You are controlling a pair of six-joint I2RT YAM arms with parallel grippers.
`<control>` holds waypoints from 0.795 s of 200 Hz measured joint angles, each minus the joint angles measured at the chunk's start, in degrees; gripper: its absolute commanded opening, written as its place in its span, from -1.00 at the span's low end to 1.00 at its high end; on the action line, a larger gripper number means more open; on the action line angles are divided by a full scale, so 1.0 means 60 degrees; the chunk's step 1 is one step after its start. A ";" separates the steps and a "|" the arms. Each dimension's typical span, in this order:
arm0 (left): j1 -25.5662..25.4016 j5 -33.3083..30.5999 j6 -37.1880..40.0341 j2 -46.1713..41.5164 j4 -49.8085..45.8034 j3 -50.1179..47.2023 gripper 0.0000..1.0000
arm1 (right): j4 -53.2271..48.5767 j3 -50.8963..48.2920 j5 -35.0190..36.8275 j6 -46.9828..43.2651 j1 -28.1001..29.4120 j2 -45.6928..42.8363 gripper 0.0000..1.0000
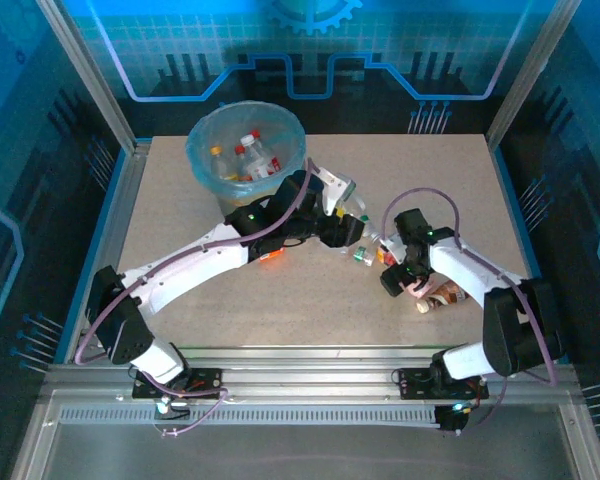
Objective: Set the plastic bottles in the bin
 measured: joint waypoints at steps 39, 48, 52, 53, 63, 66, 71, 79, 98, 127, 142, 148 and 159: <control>0.0000 -0.0004 0.0004 0.0000 0.0000 0.0000 0.29 | 0.0109 0.0011 -0.0058 0.0084 0.0000 0.0302 0.65; 0.0000 -0.0004 0.0004 0.0000 0.0000 0.0004 0.29 | 0.0164 0.0011 -0.0051 0.0113 0.0000 0.0302 0.61; 0.0000 -0.0004 0.0004 0.0000 -0.0004 0.0004 0.29 | 0.0182 0.0011 -0.0051 0.0138 0.0000 0.0302 0.60; 0.0000 -0.0004 0.0004 0.0000 -0.0004 0.0004 0.29 | 0.0189 0.0011 -0.0055 0.0149 0.0000 0.0302 0.60; 0.0000 -0.0004 0.0004 0.0000 -0.0004 0.0004 0.29 | 0.0233 0.0011 -0.0051 0.0178 0.0000 0.0321 0.57; 0.0000 -0.0004 0.0004 0.0000 -0.0004 0.0004 0.29 | 0.0248 0.0011 -0.0051 0.0200 0.0000 0.0328 0.57; 0.0000 -0.0004 0.0004 0.0000 -0.0004 0.0004 0.29 | 0.0270 0.0011 -0.0051 0.0197 0.0000 0.0339 0.56; 0.0000 -0.0004 0.0004 0.0000 -0.0004 0.0004 0.29 | 0.0291 0.0011 -0.0051 0.0219 0.0000 0.0361 0.52; 0.0000 -0.0004 0.0004 0.0011 -0.0007 0.0004 0.29 | 0.0324 0.0011 -0.0055 0.0229 0.0000 0.0426 0.45; 0.0000 -0.0004 0.0007 0.0011 -0.0011 0.0018 0.29 | 0.0321 0.0011 -0.0051 0.0262 0.0000 0.0423 0.32; 0.0000 -0.0004 0.0007 0.0011 -0.0015 0.0029 0.29 | 0.0321 0.0011 -0.0047 0.0248 0.0000 0.0299 0.26; 0.0000 -0.0004 0.0007 0.0011 -0.0015 0.0033 0.29 | 0.0321 0.0011 -0.0029 0.0262 0.0000 0.0200 0.25; 0.0000 -0.0004 0.0004 0.0011 -0.0029 0.0051 0.29 | 0.0324 0.0011 -0.0011 0.0262 0.0000 -0.0022 0.19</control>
